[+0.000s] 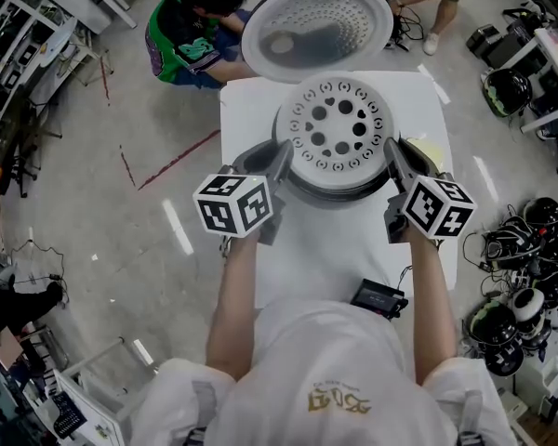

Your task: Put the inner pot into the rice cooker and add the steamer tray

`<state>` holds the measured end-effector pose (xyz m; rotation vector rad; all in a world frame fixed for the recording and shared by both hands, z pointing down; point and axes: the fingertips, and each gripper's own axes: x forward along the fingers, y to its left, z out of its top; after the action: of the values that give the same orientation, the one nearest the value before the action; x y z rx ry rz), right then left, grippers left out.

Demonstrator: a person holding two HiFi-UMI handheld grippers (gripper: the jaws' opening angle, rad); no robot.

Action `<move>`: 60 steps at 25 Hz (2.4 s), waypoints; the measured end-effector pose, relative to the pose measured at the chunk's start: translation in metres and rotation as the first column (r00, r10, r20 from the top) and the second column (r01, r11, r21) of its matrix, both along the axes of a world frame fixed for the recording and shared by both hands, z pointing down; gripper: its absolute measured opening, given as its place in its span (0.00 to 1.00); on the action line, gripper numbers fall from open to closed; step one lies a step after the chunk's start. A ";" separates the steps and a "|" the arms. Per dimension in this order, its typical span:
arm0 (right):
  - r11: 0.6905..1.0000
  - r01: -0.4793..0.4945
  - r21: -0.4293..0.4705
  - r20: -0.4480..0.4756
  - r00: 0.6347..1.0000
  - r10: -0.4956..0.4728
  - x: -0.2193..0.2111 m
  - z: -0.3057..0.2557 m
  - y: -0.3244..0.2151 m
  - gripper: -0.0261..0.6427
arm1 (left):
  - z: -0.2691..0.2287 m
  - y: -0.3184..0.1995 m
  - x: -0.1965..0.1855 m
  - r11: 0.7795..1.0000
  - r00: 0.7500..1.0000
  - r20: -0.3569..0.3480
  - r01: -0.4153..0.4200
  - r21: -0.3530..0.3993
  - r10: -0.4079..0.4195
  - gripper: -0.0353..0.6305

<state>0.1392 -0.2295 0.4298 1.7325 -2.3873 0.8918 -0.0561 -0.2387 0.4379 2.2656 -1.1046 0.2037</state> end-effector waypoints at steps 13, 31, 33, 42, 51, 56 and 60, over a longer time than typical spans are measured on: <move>1.000 -0.004 0.015 -0.182 0.983 0.007 -0.003 0.009 -0.006 0.18 | 0.011 -0.002 0.003 0.999 0.980 0.197 -0.040 0.023 0.035 0.21; 1.000 0.024 -0.002 -0.318 0.948 -0.023 -0.005 0.027 -0.019 0.24 | 0.030 -0.008 0.008 0.994 0.911 0.405 -0.103 0.033 0.080 0.31; 1.000 0.027 -0.007 -0.320 0.947 -0.028 -0.005 0.027 -0.019 0.26 | 0.034 -0.007 0.013 0.991 0.887 0.450 -0.132 0.034 0.102 0.36; 1.000 0.027 -0.015 -0.344 0.938 -0.030 -0.008 0.027 -0.018 0.28 | 0.036 -0.003 0.013 0.988 0.868 0.484 -0.149 0.045 0.109 0.36; 0.999 0.015 0.042 -0.332 0.943 0.000 -0.005 0.011 -0.008 0.31 | 0.032 -0.001 0.008 0.991 0.886 0.458 -0.120 0.066 0.077 0.37; 0.998 0.042 0.043 -0.253 0.967 -0.030 -0.010 0.008 0.010 0.30 | 0.011 0.009 0.007 0.991 0.941 0.339 -0.053 0.125 0.008 0.33; 0.996 0.070 0.064 -0.186 0.981 -0.057 -0.013 0.007 0.028 0.23 | -0.001 0.024 0.012 0.986 0.959 0.281 -0.020 0.163 -0.027 0.23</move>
<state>0.1262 -0.2014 0.4364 1.6703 -2.3637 0.6168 -0.0439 -0.2146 0.4366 2.4339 -1.3130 0.4623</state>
